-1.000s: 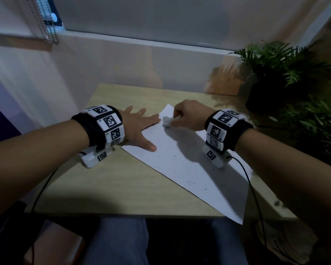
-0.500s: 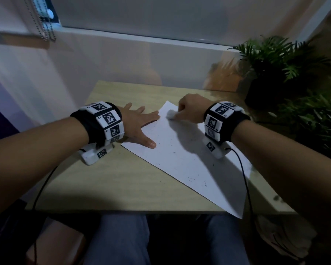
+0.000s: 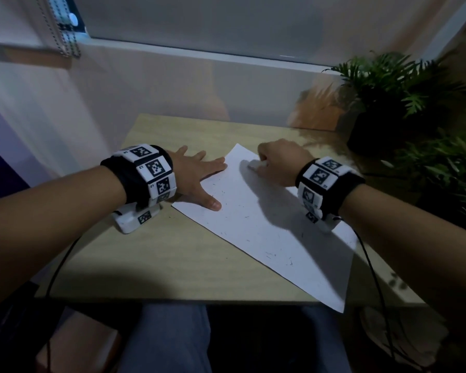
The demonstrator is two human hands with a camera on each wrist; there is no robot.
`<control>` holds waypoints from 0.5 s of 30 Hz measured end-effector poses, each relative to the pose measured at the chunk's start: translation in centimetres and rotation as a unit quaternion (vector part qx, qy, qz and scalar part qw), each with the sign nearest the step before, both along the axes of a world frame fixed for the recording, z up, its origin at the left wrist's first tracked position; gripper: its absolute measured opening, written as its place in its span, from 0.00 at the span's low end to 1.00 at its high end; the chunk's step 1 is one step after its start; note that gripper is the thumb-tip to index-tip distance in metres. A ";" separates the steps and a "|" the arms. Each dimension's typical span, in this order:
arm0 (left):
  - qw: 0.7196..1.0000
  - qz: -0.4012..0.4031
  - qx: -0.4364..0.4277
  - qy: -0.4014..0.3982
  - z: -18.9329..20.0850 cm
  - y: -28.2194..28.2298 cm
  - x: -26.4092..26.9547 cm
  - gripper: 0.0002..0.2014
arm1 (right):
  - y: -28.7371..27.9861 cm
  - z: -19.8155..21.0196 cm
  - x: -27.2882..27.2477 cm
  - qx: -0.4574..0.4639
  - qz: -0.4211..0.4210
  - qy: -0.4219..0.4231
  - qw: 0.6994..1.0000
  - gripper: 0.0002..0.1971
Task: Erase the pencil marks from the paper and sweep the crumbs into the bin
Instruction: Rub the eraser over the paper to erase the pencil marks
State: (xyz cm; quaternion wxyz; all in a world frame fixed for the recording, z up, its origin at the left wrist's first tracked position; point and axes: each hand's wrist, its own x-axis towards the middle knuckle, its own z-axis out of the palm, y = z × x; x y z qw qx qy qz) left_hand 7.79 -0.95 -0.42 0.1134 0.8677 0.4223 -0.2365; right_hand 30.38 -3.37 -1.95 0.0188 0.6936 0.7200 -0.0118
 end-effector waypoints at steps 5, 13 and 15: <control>1.000 -0.026 -0.004 -0.005 -1.2 1.3 -0.2 0.55 | -0.5 0.0 1.3 -0.041 0.023 0.065 0.997 0.23; 0.998 -0.055 -0.004 -0.011 -2.8 3.2 -0.4 0.62 | -2.6 -0.1 -1.2 -0.064 0.053 0.060 0.995 0.24; 0.999 -0.043 0.001 -0.002 -2.3 2.6 -0.2 0.58 | -1.4 0.3 -0.7 -0.079 0.054 0.060 0.994 0.23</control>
